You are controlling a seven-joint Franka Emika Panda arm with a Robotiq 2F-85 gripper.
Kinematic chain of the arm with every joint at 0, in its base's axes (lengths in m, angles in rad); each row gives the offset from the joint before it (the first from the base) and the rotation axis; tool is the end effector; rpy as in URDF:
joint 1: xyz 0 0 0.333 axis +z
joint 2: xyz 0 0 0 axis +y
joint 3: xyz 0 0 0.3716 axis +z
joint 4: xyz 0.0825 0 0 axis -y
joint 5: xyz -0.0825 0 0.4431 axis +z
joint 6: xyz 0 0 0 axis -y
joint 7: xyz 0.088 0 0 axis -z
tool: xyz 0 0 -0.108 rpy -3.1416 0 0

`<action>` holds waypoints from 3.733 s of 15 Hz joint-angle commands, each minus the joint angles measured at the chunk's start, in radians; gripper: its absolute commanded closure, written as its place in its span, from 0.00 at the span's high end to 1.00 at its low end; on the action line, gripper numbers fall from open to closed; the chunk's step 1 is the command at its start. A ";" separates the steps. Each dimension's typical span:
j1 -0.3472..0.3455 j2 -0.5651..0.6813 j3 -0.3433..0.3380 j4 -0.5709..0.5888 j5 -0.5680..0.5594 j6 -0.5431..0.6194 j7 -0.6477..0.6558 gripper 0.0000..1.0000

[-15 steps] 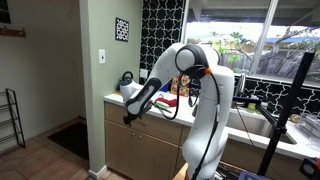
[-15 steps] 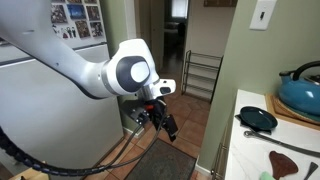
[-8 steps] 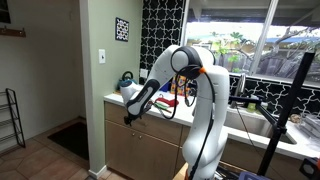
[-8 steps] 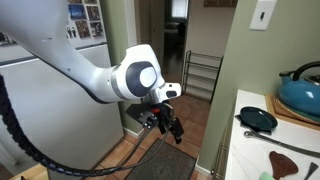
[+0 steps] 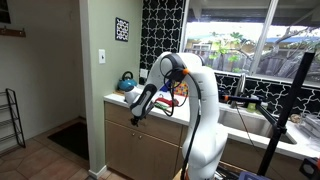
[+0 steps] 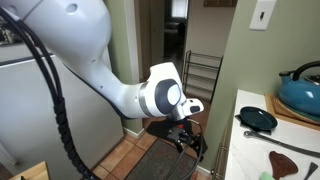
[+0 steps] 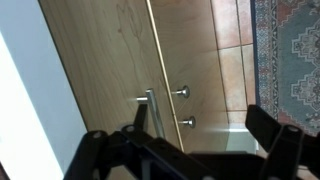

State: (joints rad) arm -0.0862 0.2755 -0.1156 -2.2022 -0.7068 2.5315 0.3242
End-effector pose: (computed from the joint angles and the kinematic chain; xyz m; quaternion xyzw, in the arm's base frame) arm 0.5994 -0.1153 0.2663 0.9747 0.0280 0.0356 0.2190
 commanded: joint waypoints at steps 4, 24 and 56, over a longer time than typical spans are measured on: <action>0.028 0.204 -0.083 0.155 -0.025 0.078 0.007 1.00; 0.123 0.439 -0.179 0.297 0.110 0.234 0.000 1.00; 0.118 0.358 0.038 0.269 0.470 -0.066 -0.229 1.00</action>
State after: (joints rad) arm 0.0242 0.6283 -0.1710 -1.8940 -0.3554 2.5211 0.0721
